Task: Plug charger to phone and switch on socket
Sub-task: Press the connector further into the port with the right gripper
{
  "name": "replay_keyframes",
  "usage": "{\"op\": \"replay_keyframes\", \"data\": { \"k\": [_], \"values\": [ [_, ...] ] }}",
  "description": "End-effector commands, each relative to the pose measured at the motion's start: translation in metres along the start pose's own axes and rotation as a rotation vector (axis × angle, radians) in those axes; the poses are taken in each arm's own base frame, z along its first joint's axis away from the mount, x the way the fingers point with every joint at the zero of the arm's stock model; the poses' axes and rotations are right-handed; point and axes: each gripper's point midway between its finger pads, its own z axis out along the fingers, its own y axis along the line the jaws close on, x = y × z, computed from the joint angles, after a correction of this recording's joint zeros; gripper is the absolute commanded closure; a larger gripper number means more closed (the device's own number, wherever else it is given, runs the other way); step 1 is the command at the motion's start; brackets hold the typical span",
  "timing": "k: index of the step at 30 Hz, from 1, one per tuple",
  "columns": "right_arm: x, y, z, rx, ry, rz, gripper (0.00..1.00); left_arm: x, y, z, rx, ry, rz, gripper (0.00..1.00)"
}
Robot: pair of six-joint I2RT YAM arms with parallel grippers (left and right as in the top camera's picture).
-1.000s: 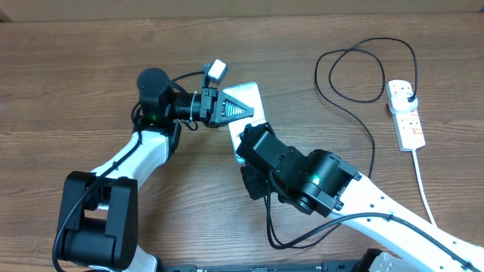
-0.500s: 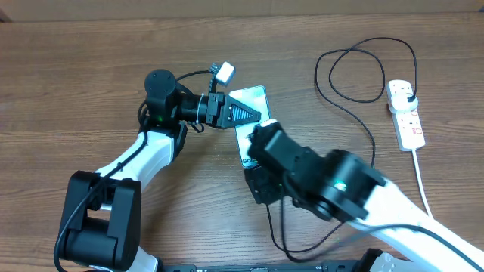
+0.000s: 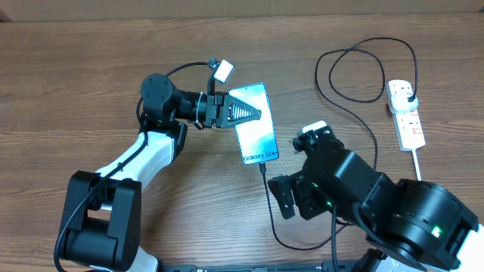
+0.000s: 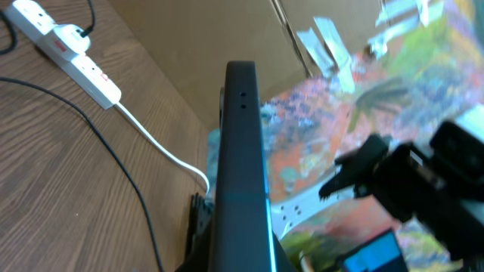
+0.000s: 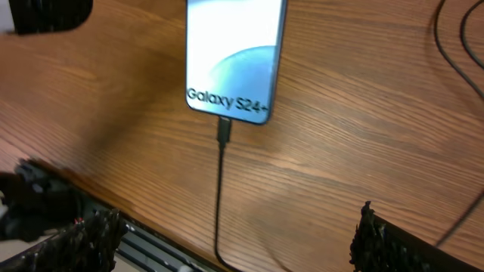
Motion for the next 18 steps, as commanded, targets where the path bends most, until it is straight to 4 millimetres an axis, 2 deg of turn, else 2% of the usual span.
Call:
{"op": "replay_keyframes", "data": {
  "k": [1, 3, 6, 11, 16, 18],
  "values": [
    [-0.001, 0.007, 0.015, -0.006, 0.028, 0.039, 0.02, -0.013, 0.002, 0.001, -0.015, -0.073, -0.118, 0.96],
    [0.002, 0.013, 0.029, -0.019, 0.066, 0.037, 0.2, -0.015, 0.002, 0.001, -0.015, -0.082, -0.17, 0.96],
    [0.01, 0.017, 0.048, -0.005, 0.131, 0.055, 0.28, -0.014, 0.002, 0.001, -0.013, -0.08, -0.199, 0.96],
    [0.023, 0.016, 0.073, 0.051, 0.241, 0.061, 0.37, -0.014, 0.002, 0.0, -0.012, -0.078, -0.232, 0.96],
    [0.031, 0.016, 0.092, 0.092, 0.31, 0.054, 0.41, -0.017, 0.004, -0.01, -0.021, -0.097, -0.251, 0.96],
    [0.034, 0.015, 0.097, 0.109, 0.332, 0.074, 0.47, -0.018, 0.005, -0.014, -0.024, -0.1, -0.261, 0.96]
  ]
}}
